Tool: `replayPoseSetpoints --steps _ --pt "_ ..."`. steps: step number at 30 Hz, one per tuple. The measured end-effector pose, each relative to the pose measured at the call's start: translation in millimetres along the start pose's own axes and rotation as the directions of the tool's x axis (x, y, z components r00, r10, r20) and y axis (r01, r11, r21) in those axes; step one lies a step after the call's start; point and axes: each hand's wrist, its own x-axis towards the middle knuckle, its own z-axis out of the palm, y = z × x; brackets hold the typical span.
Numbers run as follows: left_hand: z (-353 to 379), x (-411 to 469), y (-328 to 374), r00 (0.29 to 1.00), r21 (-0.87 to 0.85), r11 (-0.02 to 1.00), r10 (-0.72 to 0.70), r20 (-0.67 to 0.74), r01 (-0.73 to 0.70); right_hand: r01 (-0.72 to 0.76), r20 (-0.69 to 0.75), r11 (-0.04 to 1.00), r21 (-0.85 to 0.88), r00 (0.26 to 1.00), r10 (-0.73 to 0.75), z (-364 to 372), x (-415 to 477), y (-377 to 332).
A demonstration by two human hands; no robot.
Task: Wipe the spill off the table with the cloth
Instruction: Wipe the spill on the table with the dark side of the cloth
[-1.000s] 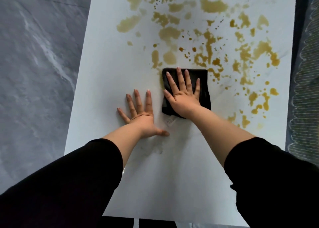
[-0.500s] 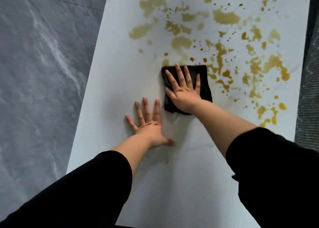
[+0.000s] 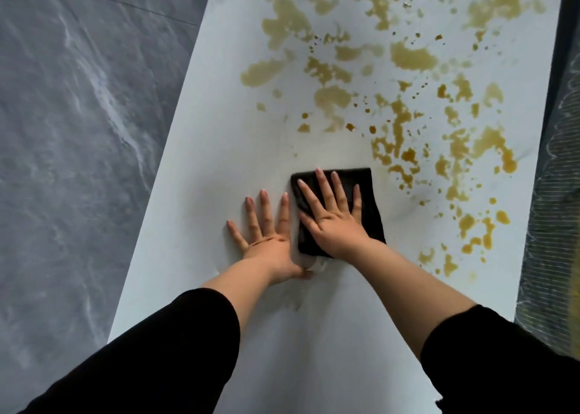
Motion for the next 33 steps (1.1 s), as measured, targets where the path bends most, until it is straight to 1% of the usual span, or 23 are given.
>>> replayPoseSetpoints --steps 2,6,9,11,13,15,18,22,25,33 --pt "1 0 0 1.000 -0.002 1.000 0.003 -0.003 -0.003 0.020 -0.027 1.000 -0.013 0.999 -0.020 -14 33 -1" --pt "2 2 0 1.000 0.007 1.000 -0.004 -0.009 0.005 0.026 -0.028 0.999 -0.024 0.999 -0.027 -54 107 -7" --pt "2 3 0 1.000 0.006 1.000 -0.014 -0.020 0.014 0.034 -0.038 0.999 -0.022 0.999 -0.035 -60 118 -9" --pt "2 2 0 1.000 0.008 1.000 -0.009 -0.027 0.009 0.019 -0.075 1.000 -0.001 0.997 -0.019 -51 102 -6" --pt "2 1 -1 1.000 0.014 1.000 0.001 -0.025 -0.001 -0.044 -0.109 0.998 0.035 0.993 0.048 -36 72 0" --pt "1 0 -1 1.000 0.019 1.000 -0.006 -0.026 0.007 -0.124 -0.105 0.989 0.084 0.986 0.132 -17 30 9" --pt "0 -3 1 1.000 0.027 1.000 -0.014 -0.021 0.014 -0.246 -0.042 0.961 0.127 0.967 0.253 19 -49 21" --pt "0 -6 5 1.000 0.027 1.000 -0.008 -0.016 0.009 -0.342 0.077 0.934 0.101 0.939 0.335 66 -138 26" --pt "2 -6 5 1.000 0.024 1.000 -0.006 -0.025 0.007 -0.356 0.098 0.929 0.102 0.933 0.347 77 -151 28" --pt "5 0 2 0.999 0.056 0.998 -0.004 -0.044 0.007 -0.350 0.058 0.930 0.111 0.937 0.345 78 -148 28"
